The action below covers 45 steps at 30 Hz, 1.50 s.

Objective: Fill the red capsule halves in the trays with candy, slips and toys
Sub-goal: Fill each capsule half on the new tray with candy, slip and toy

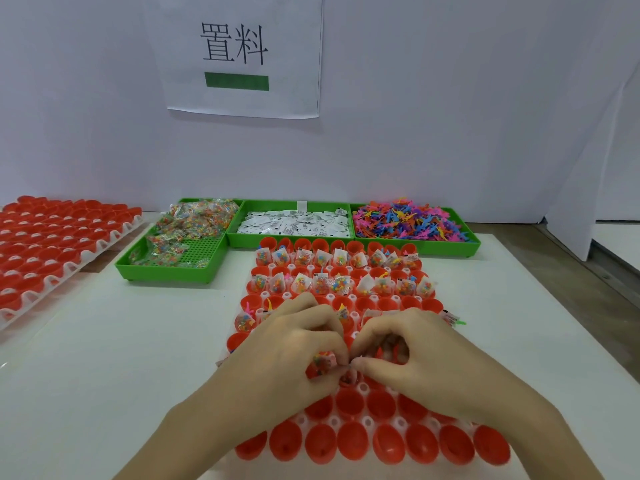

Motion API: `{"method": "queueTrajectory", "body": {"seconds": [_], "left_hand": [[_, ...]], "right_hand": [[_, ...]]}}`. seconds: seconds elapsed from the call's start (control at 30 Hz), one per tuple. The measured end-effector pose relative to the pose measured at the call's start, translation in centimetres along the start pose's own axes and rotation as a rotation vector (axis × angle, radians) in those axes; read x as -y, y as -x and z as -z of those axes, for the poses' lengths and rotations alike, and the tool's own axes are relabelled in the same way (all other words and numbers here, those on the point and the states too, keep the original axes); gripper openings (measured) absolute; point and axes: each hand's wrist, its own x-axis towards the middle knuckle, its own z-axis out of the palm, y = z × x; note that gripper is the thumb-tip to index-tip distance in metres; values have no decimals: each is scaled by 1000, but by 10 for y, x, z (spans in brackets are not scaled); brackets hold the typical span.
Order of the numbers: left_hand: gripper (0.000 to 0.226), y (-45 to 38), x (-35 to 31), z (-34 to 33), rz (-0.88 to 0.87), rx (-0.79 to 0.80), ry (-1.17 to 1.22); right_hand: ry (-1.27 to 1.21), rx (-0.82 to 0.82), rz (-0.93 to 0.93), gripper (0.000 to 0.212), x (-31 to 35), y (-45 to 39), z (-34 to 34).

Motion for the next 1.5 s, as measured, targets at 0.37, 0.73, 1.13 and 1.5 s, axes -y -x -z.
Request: {"method": "queueTrajectory", "body": {"seconds": [0.37, 0.73, 1.13, 1.5], "left_hand": [[21, 0, 13, 5, -76, 23, 69], [28, -3, 49, 26, 394, -382, 330], [40, -7, 178, 87, 909, -66, -372], [17, -12, 181, 88, 932, 14, -607]], "right_hand": [[-60, -31, 40, 26, -8, -1, 2], [-187, -474, 91, 60, -10, -9, 4], [-185, -535, 64, 54, -9, -11, 7], [-169, -511, 34, 37, -8, -10, 6]]}}
